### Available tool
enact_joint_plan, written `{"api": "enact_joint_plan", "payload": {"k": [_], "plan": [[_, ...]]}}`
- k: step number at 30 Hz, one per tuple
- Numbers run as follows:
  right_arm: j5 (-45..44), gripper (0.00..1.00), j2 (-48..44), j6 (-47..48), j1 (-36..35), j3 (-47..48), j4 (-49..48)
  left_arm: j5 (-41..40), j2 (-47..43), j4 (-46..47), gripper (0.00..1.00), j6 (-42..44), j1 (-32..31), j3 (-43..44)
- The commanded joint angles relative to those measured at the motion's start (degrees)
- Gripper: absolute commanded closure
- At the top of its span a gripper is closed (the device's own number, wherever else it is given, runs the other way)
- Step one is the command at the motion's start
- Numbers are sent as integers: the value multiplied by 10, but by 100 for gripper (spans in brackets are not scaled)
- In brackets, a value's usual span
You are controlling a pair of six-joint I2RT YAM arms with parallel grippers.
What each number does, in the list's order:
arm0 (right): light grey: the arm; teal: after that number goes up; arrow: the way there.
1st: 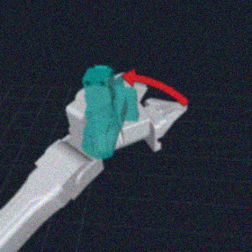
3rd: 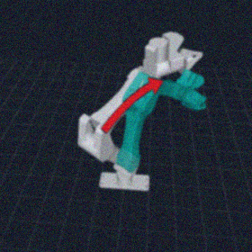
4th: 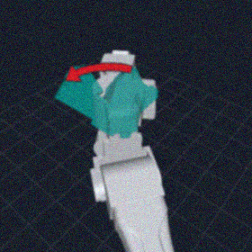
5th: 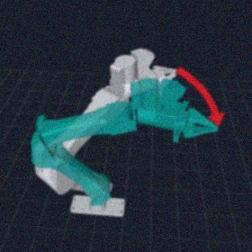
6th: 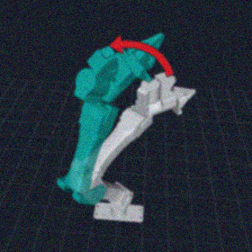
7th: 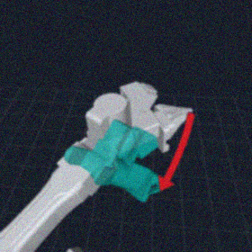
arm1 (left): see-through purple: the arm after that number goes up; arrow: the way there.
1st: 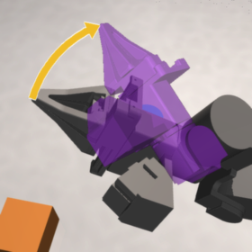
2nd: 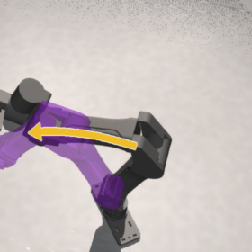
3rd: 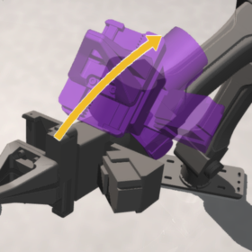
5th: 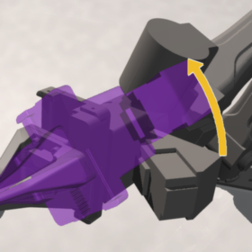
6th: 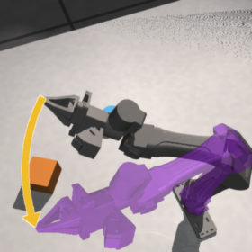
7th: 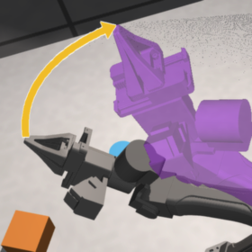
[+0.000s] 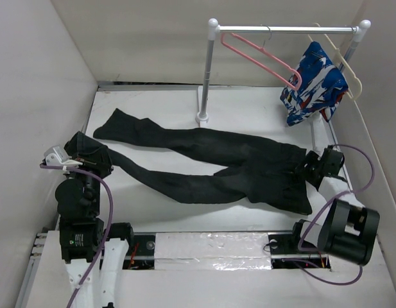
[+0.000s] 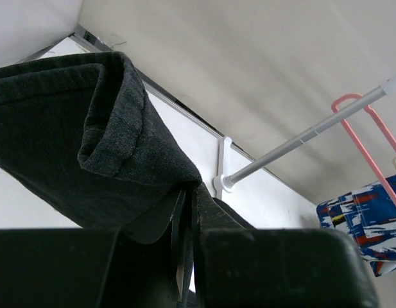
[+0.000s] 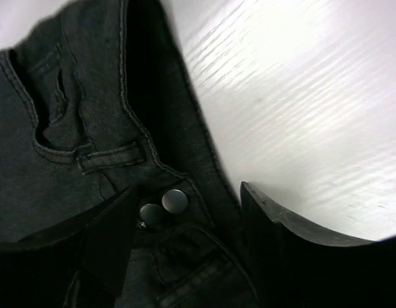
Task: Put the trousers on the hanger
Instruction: Flatten out the trousers at the center of the board, then fold the trousers at the center of the board.
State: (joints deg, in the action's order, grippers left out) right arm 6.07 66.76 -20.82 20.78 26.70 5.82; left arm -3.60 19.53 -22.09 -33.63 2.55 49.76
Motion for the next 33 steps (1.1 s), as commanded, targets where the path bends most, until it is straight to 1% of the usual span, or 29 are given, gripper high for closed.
{"api": "enact_joint_plan", "payload": {"k": [1, 2, 3, 4, 5, 6, 7, 10, 13, 14, 15, 16, 17, 18, 19, 20, 21, 22, 24, 25, 26, 27, 28, 29, 30, 31, 32, 33], "plan": [[90, 34, 48, 7, 4, 41, -78, -3, -13, 38, 100, 10, -11, -15], [95, 36, 65, 6, 4, 50, -82, -3, -14, 38, 100, 11, -11, -18], [111, 53, 98, 5, 4, 67, -86, -3, -15, 39, 100, 12, -17, -20], [118, 65, 113, 1, 4, 72, -94, -5, -15, 38, 100, 14, -17, -23], [126, 74, 128, -4, 4, 77, -110, -7, -15, 39, 100, 17, -17, -25], [140, 97, 142, -13, 4, 89, -121, -9, -17, 37, 100, 18, -17, -26], [146, 100, 168, -19, 4, 94, -130, -11, -19, 35, 100, 21, -17, -25], [157, 100, 196, -41, -14, 123, -186, -27, -20, 24, 100, 33, -27, -19], [131, 100, 224, -37, -33, 173, -194, -62, -22, 4, 100, 43, -32, -5], [127, 98, 229, -34, -38, 182, -186, -69, -23, -4, 100, 44, -32, -2], [121, 79, 227, -33, -38, 186, -185, -75, -23, -7, 100, 44, -32, 2], [120, 65, 220, -33, -38, 184, -185, -78, -22, -9, 100, 44, -38, 5], [111, 38, 194, -37, -38, 166, -185, -74, -22, -9, 100, 41, -38, 7], [106, 31, 175, -37, -38, 152, -185, -74, -22, -9, 100, 41, -38, 7], [100, 25, 153, -40, -38, 137, -183, -63, -21, -6, 100, 37, -38, 4], [88, 23, 128, -41, -38, 101, -165, -56, -21, 0, 100, 34, -38, 2], [54, 23, 65, -41, -38, 80, -153, -51, -20, 3, 100, 32, -38, -1], [34, 24, 27, -41, -38, 58, -141, -44, -20, 5, 100, 30, -38, -5], [-9, 26, -52, -39, -38, 2, -86, -42, -21, 9, 100, 29, -38, -9], [-44, 28, -134, -36, -33, -13, -65, -42, -22, 9, 100, 28, -38, -11], [-57, 33, -173, -36, -33, -27, -12, -41, -22, 10, 100, 25, -38, -12], [-58, 51, -212, -38, -33, -52, 11, -40, -23, 11, 100, 23, -38, -14], [-52, 64, -283, -41, -33, -67, 29, -36, -23, 12, 100, 23, -38, -18], [-42, 73, -316, -48, -33, -83, 56, -35, -24, 15, 100, 21, -38, -19], [-39, 90, -346, -57, -33, -94, 72, -35, -24, 17, 100, 20, -38, -21], [-6, 97, -392, -69, -33, -105, 78, -37, -24, 16, 100, 20, -38, -24], [3, 100, -408, -81, -33, -107, 103, -40, -25, 18, 100, 20, -38, -26], [5, 99, -418, -86, -33, -105, 113, -42, -26, 18, 100, 20, -38, -27]]}}
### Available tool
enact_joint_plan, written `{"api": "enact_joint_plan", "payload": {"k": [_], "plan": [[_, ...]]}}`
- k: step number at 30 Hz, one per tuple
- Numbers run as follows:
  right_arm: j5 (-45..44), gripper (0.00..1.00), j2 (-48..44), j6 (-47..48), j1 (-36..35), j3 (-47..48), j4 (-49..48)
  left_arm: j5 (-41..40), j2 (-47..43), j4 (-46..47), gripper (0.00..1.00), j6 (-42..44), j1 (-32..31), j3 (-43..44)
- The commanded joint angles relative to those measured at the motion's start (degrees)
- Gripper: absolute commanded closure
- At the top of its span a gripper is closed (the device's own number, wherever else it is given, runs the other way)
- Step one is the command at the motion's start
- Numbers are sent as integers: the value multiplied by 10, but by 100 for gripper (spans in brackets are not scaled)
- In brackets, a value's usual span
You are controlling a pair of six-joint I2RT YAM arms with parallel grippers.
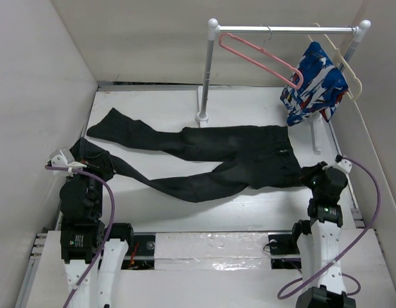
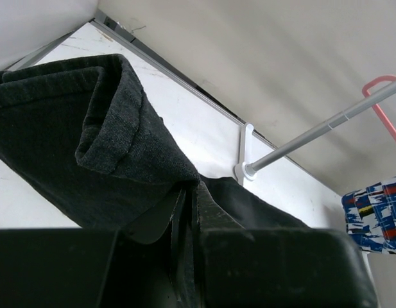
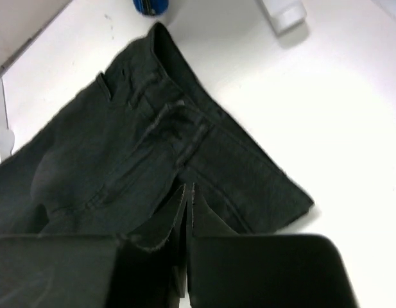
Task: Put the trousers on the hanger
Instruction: Fold the trousers at the center of the board.
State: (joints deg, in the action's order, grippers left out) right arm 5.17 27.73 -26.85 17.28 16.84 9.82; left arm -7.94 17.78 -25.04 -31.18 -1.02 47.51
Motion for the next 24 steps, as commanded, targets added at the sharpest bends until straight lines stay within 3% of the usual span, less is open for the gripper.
{"api": "enact_joint_plan", "payload": {"k": [1, 2, 3, 6, 10, 17, 19, 20, 21, 22, 24], "plan": [[5, 94, -32, -22, 2, 5, 81, -2, -8, 46, 100, -5, -7, -4], [-8, 86, -28, -17, 2, 13, 103, -4, -9, 44, 100, -5, -7, -3], [-11, 68, -21, -15, 2, 20, 108, -5, -10, 44, 100, -5, -7, -3], [-5, 53, 12, -4, 2, 31, 119, -11, -13, 41, 100, -5, -7, 3], [-44, 51, 41, -22, 2, 35, 114, -12, -16, 44, 100, -7, -7, 2], [-29, 50, 107, -25, -16, 29, 75, -17, -18, 61, 100, -12, -14, -17], [-5, 54, 149, -24, -22, 18, 46, -27, -19, 64, 100, -8, -14, -24], [2, 61, 162, -27, -22, 21, 36, -30, -18, 64, 100, -6, -14, -24], [5, 86, 171, -29, -22, 25, 34, -31, -18, 64, 100, -4, -14, -24], [5, 98, 173, -29, -22, 29, 34, -38, -16, 62, 100, -2, -14, -19], [-10, 100, 134, -29, -22, 58, 62, -50, -13, 59, 100, 3, -14, -12]]}}
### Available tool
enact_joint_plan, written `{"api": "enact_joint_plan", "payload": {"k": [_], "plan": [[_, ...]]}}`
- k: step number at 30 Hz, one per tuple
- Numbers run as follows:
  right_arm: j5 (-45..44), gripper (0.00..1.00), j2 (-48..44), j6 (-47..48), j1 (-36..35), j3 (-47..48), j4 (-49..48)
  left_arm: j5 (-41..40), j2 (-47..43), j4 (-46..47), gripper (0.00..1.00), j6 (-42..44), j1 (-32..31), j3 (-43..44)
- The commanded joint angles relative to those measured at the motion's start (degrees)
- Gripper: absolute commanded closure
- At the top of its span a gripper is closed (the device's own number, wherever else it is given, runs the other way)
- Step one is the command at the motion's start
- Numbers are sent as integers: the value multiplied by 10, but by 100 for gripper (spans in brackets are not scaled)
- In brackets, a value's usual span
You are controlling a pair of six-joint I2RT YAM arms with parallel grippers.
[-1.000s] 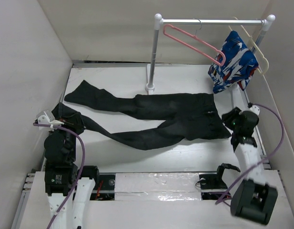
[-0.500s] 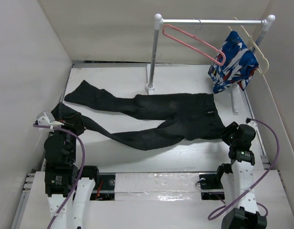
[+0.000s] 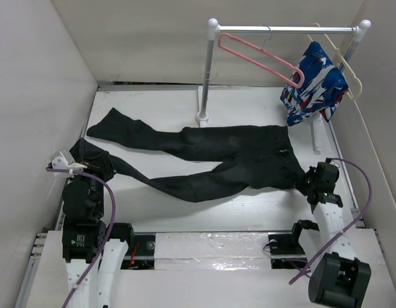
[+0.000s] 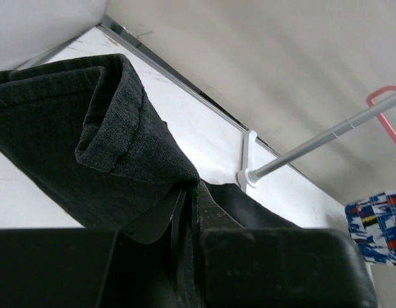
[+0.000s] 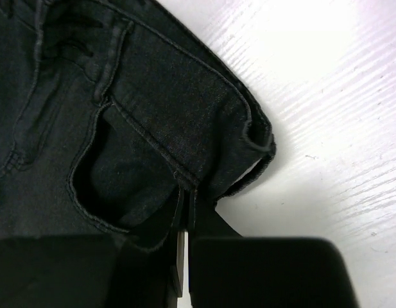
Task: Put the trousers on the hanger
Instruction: Fold the trousers at the center of the board.
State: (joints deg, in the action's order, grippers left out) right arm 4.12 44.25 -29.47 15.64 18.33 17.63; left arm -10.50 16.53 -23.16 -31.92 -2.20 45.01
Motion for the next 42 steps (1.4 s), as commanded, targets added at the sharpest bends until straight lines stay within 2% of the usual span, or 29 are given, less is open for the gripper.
{"api": "enact_joint_plan", "payload": {"k": [1, 4, 6, 11, 15, 17, 21, 24, 27, 30, 37, 42], "plan": [[-28, 100, -53, 0, -5, 59, 0, -40, 6, 38, 100, 16, -8, 22], [-108, 100, -136, 13, -5, 136, 57, -71, 16, 31, 100, 17, -8, 44], [-137, 100, -159, 33, -5, 206, 106, -83, 15, 22, 100, 7, -8, 58], [-202, 100, -185, 78, -5, 294, 193, -127, 35, 19, 100, 9, -8, 81], [-234, 100, -228, 104, -5, 290, 203, -157, 38, 19, 100, -4, -8, 69], [-220, 97, -235, 105, -5, 284, 203, -173, 32, 16, 100, -9, -8, 57], [-188, 97, -204, 101, -5, 281, 199, -184, 20, 31, 100, -14, -8, 19], [-163, 98, -176, 92, -5, 255, 171, -168, 46, 59, 100, -20, -8, -9], [-154, 100, -147, 72, -5, 219, 117, -129, 161, 64, 100, -27, 14, 22], [-144, 100, -103, 53, -5, 220, 82, -121, 345, 51, 100, -44, 37, 79], [-162, 100, -18, 35, -5, 244, 16, -181, 543, 48, 100, -60, 48, 177], [-160, 100, 76, 31, 7, 256, -37, -224, 641, 29, 100, -44, 48, 253]]}}
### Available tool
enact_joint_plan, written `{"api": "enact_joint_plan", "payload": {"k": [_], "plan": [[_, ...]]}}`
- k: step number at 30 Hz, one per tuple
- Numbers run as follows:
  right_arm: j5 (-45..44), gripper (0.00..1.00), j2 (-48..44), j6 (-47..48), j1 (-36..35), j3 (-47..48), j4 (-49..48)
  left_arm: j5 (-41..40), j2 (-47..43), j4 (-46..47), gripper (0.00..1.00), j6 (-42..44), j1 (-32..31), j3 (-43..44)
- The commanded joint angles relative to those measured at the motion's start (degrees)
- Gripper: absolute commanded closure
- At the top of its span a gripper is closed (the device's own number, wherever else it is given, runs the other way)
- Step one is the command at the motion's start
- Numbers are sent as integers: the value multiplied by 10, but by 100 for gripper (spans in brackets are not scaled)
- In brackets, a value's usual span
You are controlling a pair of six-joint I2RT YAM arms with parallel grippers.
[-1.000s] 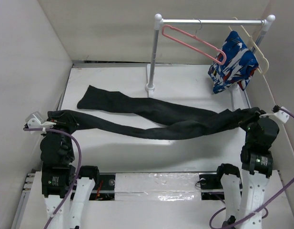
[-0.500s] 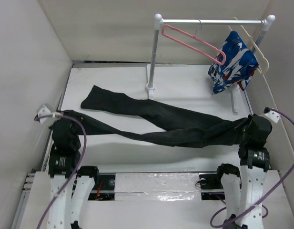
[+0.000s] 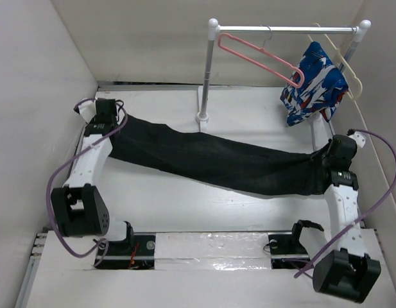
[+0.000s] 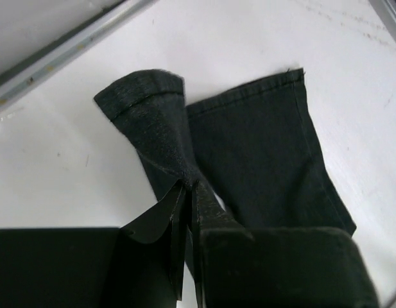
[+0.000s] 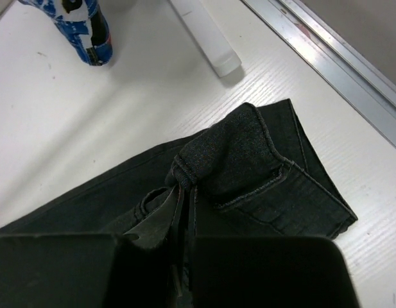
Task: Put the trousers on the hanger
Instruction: Fold the trousers at the center of the board.
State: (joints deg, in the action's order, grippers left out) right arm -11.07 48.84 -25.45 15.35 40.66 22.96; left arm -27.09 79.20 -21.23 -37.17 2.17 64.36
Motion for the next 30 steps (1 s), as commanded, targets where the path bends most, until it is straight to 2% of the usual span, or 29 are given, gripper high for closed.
{"api": "enact_joint_plan", "payload": {"k": [1, 7, 13, 20, 21, 23, 24, 25, 26, 27, 29, 30], "plan": [[0, 100, 42, -12, 10, 33, -99, -71, 45, 8, 100, 16, 5, 87], [23, 100, 121, -17, 46, 37, -165, -87, 153, -9, 100, 28, 15, 175], [45, 100, 193, -18, 71, 60, -207, -61, 259, -6, 100, 32, 15, 269], [57, 100, 266, -21, 59, 85, -263, -67, 391, 7, 100, 75, -5, 394], [54, 100, 271, -21, 59, 89, -259, -61, 403, 8, 96, 88, -11, 407], [59, 92, 271, -18, 59, 95, -254, -51, 435, -4, 87, 101, -16, 444], [61, 87, 270, -18, 59, 97, -252, -38, 441, -2, 70, 108, -16, 451], [63, 75, 264, -19, 59, 96, -251, -26, 446, -3, 60, 111, -16, 456], [74, 69, 260, -19, 59, 94, -249, -15, 444, 1, 53, 108, -16, 449], [78, 53, 251, -20, 54, 90, -252, -5, 437, 11, 44, 109, -16, 438], [103, 40, 217, -21, 54, 67, -263, 7, 410, 24, 39, 108, -16, 398], [106, 27, 203, -21, 49, 59, -266, 7, 399, 31, 39, 101, -16, 383]]}}
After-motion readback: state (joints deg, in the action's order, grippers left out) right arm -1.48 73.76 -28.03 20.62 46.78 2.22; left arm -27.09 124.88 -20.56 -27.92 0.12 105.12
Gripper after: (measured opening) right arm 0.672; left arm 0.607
